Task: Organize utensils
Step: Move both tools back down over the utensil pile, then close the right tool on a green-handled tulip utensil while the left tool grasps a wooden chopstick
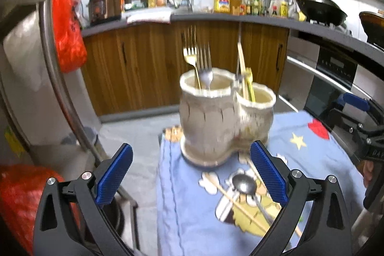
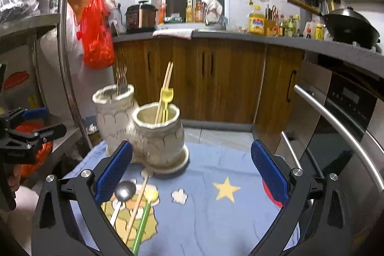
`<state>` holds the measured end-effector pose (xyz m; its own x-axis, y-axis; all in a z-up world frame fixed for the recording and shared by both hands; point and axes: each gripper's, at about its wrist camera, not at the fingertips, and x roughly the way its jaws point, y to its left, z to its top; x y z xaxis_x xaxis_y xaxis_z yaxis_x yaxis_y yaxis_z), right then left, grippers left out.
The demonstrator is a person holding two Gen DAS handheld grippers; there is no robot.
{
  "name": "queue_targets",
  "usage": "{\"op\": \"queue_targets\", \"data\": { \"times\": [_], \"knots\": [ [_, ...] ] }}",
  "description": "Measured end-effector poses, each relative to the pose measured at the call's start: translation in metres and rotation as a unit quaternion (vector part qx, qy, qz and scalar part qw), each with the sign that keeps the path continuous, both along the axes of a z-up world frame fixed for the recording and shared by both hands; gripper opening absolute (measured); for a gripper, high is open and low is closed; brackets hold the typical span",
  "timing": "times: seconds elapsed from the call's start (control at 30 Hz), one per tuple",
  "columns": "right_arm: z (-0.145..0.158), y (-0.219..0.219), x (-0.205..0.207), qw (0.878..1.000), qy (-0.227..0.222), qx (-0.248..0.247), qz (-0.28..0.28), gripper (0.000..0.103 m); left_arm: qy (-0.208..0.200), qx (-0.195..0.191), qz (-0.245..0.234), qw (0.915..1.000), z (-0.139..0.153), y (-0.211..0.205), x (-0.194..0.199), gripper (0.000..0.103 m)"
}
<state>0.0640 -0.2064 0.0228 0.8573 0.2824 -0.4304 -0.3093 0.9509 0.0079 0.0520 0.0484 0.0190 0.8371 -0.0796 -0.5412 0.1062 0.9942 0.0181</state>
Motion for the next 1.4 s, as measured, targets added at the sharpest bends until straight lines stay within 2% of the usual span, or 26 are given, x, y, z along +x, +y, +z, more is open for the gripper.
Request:
{"op": "queue_targets", "data": {
  "times": [0.2, 0.33, 0.63, 0.7, 0.83, 0.97, 1.13, 1.2, 1.3, 1.4],
  "knots": [
    [-0.034, 0.012, 0.003, 0.996, 0.086, -0.024, 0.031, 0.098, 0.062, -0.036, 0.008, 0.9974, -0.039, 0.007, 0.005, 0.097],
    [-0.059, 0.026, 0.004, 0.988, 0.141, -0.040, 0.055, 0.098, 0.085, -0.049, 0.018, 0.9950, -0.050, 0.011, 0.009, 0.097],
    [-0.086, 0.041, 0.009, 0.978, 0.192, -0.046, 0.061, 0.095, 0.122, -0.052, 0.020, 0.9910, -0.073, 0.012, 0.015, 0.097],
    [-0.088, 0.044, 0.012, 0.977, 0.197, -0.052, 0.059, 0.081, 0.125, -0.046, 0.018, 0.9909, -0.075, 0.009, 0.015, 0.097],
    [-0.093, 0.054, 0.018, 0.974, 0.210, -0.069, 0.058, 0.064, 0.123, -0.042, 0.008, 0.9915, -0.075, 0.004, 0.015, 0.097],
    [-0.096, 0.066, 0.026, 0.969, 0.225, -0.085, 0.061, 0.040, 0.129, -0.041, 0.002, 0.9908, -0.077, 0.002, 0.016, 0.097],
    [-0.104, 0.078, 0.037, 0.960, 0.251, -0.101, 0.065, 0.027, 0.132, -0.047, -0.001, 0.9902, -0.078, 0.002, 0.017, 0.097],
    [-0.108, 0.082, 0.039, 0.958, 0.257, -0.109, 0.065, 0.018, 0.132, -0.050, 0.000, 0.9900, -0.078, 0.003, 0.017, 0.097],
    [-0.109, 0.088, 0.039, 0.957, 0.257, -0.113, 0.069, 0.012, 0.133, -0.051, -0.002, 0.9898, -0.079, 0.003, 0.017, 0.097],
    [-0.109, 0.089, 0.039, 0.958, 0.258, -0.106, 0.071, 0.011, 0.134, -0.049, -0.006, 0.9897, -0.080, 0.001, 0.017, 0.097]
  ]
}}
